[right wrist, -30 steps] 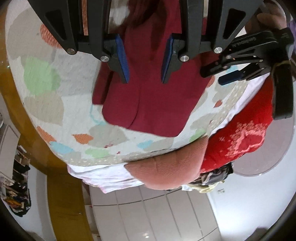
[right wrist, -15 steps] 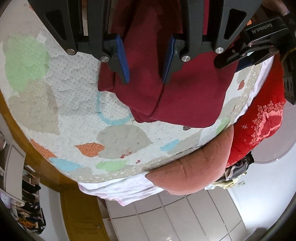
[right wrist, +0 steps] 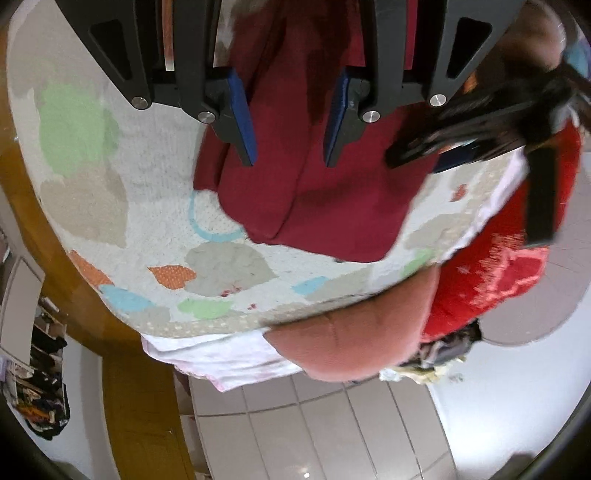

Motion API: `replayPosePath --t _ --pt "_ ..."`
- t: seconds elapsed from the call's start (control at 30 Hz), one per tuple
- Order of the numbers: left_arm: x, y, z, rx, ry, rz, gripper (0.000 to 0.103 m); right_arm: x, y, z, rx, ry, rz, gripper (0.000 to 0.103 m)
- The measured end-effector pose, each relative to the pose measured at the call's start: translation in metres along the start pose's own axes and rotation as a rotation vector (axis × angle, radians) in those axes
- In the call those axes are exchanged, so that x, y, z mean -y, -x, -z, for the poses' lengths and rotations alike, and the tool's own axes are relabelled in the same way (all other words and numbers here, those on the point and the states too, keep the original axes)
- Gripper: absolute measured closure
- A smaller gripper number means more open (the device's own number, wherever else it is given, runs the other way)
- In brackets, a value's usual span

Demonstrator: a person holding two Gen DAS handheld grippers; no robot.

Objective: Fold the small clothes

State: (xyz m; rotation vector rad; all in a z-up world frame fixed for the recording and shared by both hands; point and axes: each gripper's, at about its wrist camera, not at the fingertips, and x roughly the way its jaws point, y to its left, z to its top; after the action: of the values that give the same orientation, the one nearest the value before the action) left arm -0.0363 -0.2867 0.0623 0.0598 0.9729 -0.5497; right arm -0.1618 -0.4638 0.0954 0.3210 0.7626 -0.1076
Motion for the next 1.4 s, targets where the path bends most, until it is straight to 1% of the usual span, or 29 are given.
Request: replayPosePath --t 0.07,0.1,0.17,0.2,0.23,0.3,0.37,0.43,0.47,0.5,0.53,0.6,0.67,0.7,0.73,0.77,0.83,0.87,0.9,0.93,0.97,1.0,1.03,1.07,1.1,1.2,1.27,1.3,1.4 --pt "0.0 0.0 0.0 0.0 0.002 -0.004 0.023 0.003 0.007 0.012 -0.005 -0.02 -0.014 0.061" --pt "0.0 0.0 0.0 -0.002 0.005 -0.003 0.023 0.005 0.004 0.017 -0.023 -0.024 -0.002 0.057" --pt "-0.001 0.0 0.0 -0.015 0.013 0.007 0.023 0.009 -0.015 0.028 -0.094 -0.017 0.035 0.051" --pt "-0.003 0.001 -0.001 -0.027 0.02 0.023 0.023 0.011 -0.019 0.031 -0.093 -0.025 0.023 0.045" --pt "-0.006 0.004 0.0 -0.045 0.028 0.052 0.023 0.014 -0.018 0.032 -0.081 -0.038 0.02 0.043" --pt "-0.013 0.01 0.002 -0.074 0.039 0.11 0.023 0.017 -0.011 0.029 -0.084 -0.056 -0.002 0.043" --pt "-0.025 0.018 0.006 -0.091 0.06 0.169 0.023 0.024 0.001 0.028 -0.046 -0.081 -0.033 0.04" --pt "-0.035 0.022 0.01 -0.105 0.098 0.215 0.023 0.031 0.01 0.029 -0.004 -0.096 -0.029 0.023" --pt "-0.042 0.022 0.012 -0.117 0.123 0.249 0.023 0.037 0.011 0.03 0.012 -0.112 -0.028 0.02" --pt "-0.046 0.02 0.014 -0.127 0.141 0.276 0.023 0.04 0.009 0.03 0.009 -0.125 -0.033 0.02" --pt "-0.048 0.019 0.016 -0.133 0.158 0.298 0.022 0.045 0.002 0.031 -0.015 -0.148 -0.054 0.02" --pt "-0.053 0.013 0.018 -0.145 0.193 0.328 0.016 0.049 -0.011 0.031 -0.058 -0.184 -0.113 0.02" --pt "-0.053 0.006 0.019 -0.15 0.22 0.355 0.011 0.052 -0.027 0.032 -0.083 -0.214 -0.159 0.016" --pt "-0.051 0.004 0.019 -0.145 0.221 0.36 0.008 0.052 -0.033 0.031 -0.082 -0.225 -0.172 0.013" --pt "-0.047 0.002 0.019 -0.135 0.212 0.362 0.003 0.049 -0.037 0.029 -0.065 -0.222 -0.178 0.013" --pt "-0.043 -0.001 0.019 -0.13 0.199 0.362 0.001 0.046 -0.04 0.027 -0.06 -0.209 -0.186 0.012" --pt "-0.031 -0.004 0.018 -0.118 0.139 0.321 0.001 0.037 -0.05 0.023 -0.072 -0.182 -0.202 0.011" --pt "-0.026 -0.005 0.018 -0.117 0.11 0.31 0.001 0.033 -0.054 0.022 -0.075 -0.175 -0.202 0.012" --pt "-0.02 -0.005 0.018 -0.126 0.075 0.31 0.002 0.029 -0.057 0.02 -0.078 -0.168 -0.199 0.02" --pt "-0.018 -0.004 0.018 -0.129 0.063 0.323 0.014 0.026 -0.057 0.019 -0.079 -0.163 -0.183 0.028" --pt "-0.016 -0.002 0.018 -0.133 0.066 0.351 0.025 0.021 -0.054 0.017 -0.071 -0.157 -0.161 0.034" --pt "-0.017 0.002 0.018 -0.139 0.075 0.349 0.029 0.02 -0.05 0.016 -0.057 -0.159 -0.159 0.049" --pt "-0.017 0.007 0.018 -0.136 0.073 0.344 0.035 0.02 -0.045 0.015 -0.042 -0.161 -0.152 0.059" --pt "-0.017 0.012 0.018 -0.129 0.064 0.344 0.04 0.017 -0.036 0.014 -0.024 -0.16 -0.147 0.06" --pt "-0.017 0.019 0.019 -0.128 0.057 0.348 0.04 0.016 -0.03 0.014 -0.018 -0.157 -0.151 0.062" --pt "-0.023 0.049 0.031 -0.122 0.061 0.355 0.041 0.001 -0.007 0.015 -0.001 -0.133 -0.18 0.063" --pt "-0.028 0.068 0.04 -0.101 0.06 0.335 0.041 -0.01 0.007 0.019 0.004 -0.129 -0.217 0.063" --pt "-0.034 0.081 0.049 -0.087 0.063 0.317 0.041 -0.015 0.011 0.022 -0.001 -0.132 -0.233 0.063" --pt "-0.049 0.102 0.071 -0.067 0.084 0.276 0.041 -0.033 0.018 0.036 -0.029 -0.131 -0.295 0.063"
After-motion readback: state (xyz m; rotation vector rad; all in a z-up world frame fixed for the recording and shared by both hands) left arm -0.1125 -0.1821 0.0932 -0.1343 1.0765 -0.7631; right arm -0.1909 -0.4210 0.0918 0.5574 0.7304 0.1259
